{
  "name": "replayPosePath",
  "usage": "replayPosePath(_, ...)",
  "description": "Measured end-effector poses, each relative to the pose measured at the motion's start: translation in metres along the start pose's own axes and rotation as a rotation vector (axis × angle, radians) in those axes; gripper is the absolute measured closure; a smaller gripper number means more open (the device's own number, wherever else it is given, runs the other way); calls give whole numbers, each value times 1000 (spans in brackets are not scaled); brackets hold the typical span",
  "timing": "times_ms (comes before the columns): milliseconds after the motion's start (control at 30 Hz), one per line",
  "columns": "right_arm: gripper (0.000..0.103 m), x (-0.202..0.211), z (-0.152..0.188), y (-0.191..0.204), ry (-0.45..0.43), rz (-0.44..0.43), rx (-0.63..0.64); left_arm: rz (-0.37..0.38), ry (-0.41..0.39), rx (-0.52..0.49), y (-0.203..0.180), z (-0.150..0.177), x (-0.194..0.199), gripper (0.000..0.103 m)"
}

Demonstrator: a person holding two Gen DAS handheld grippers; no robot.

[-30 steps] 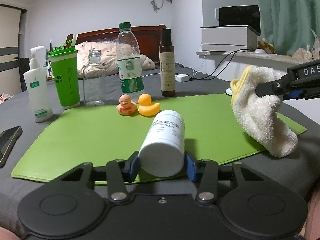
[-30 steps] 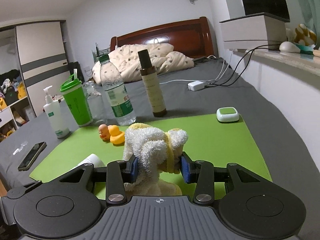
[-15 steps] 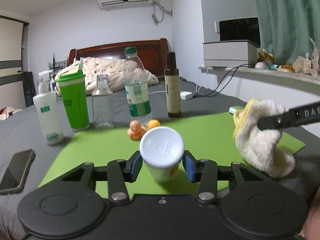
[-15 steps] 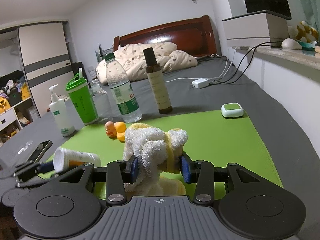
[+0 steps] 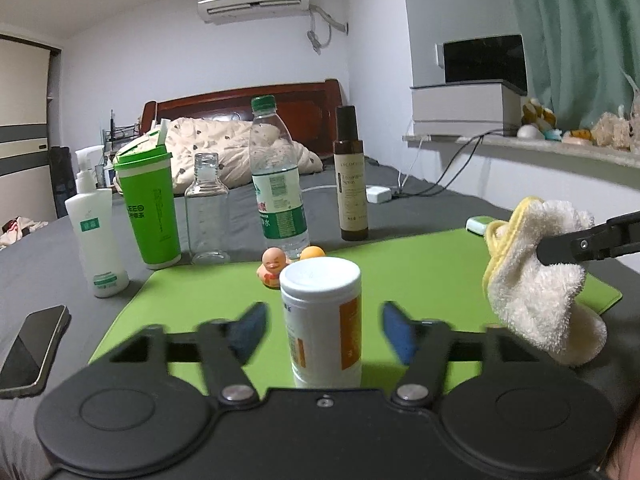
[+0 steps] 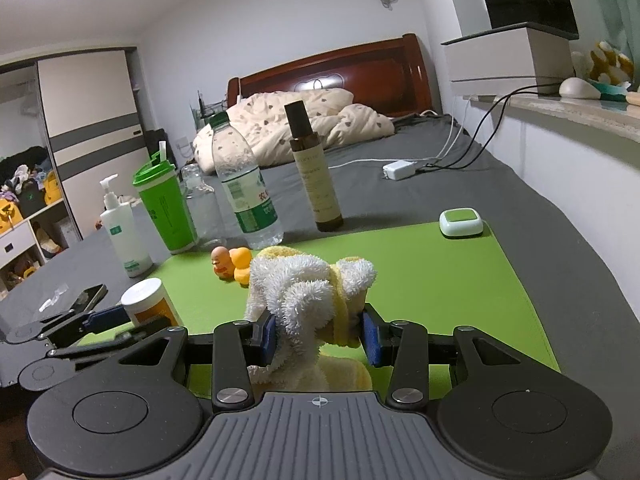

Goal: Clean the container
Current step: 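Grasp the upright white jar with the left gripper and lift it, then wipe the jar's lid with the towel in the right gripper while the left gripper holds it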

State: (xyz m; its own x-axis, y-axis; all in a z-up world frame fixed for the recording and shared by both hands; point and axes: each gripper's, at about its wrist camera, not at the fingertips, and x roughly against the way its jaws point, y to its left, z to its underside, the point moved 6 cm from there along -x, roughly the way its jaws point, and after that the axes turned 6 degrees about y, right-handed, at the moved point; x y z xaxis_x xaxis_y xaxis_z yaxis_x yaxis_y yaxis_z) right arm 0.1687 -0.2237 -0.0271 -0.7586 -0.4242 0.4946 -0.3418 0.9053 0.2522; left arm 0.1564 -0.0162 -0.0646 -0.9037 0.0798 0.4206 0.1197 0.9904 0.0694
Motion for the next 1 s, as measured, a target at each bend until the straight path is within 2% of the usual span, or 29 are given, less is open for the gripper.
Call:
replayPosePath(167, 61, 2, -5, 5, -10, -12, 13, 8, -8, 1, -5, 3, -11, 26)
replayPosePath(233, 61, 3, -8, 8, -15, -20, 21, 11, -19, 7, -6, 3, -15, 37)
replayPosePath(300, 61, 2, -16, 19, -25, -50, 46, 4, -14, 13, -4, 3, -20, 52)
replayPosePath(367, 61, 0, -23, 32, -36, -76, 73, 2, -9, 20, -2, 3, -23, 59)
replayPosePath(533, 61, -13, -36, 62, -32, -144, 146, 5, -9, 28, 3, 4, -26, 60)
replayPosePath(733, 61, -44, -30, 103, 35, -201, 277, 7, -16, 10, 5, 4, -27, 60)
replayPosePath(867, 61, -65, -22, 118, 85, -208, 340, 8, -15, 13, 6, 4, -29, 60)
replayPosePath(1000, 61, -74, -23, 121, 92, -211, 355, 11, -15, 9, 8, 4, -31, 60)
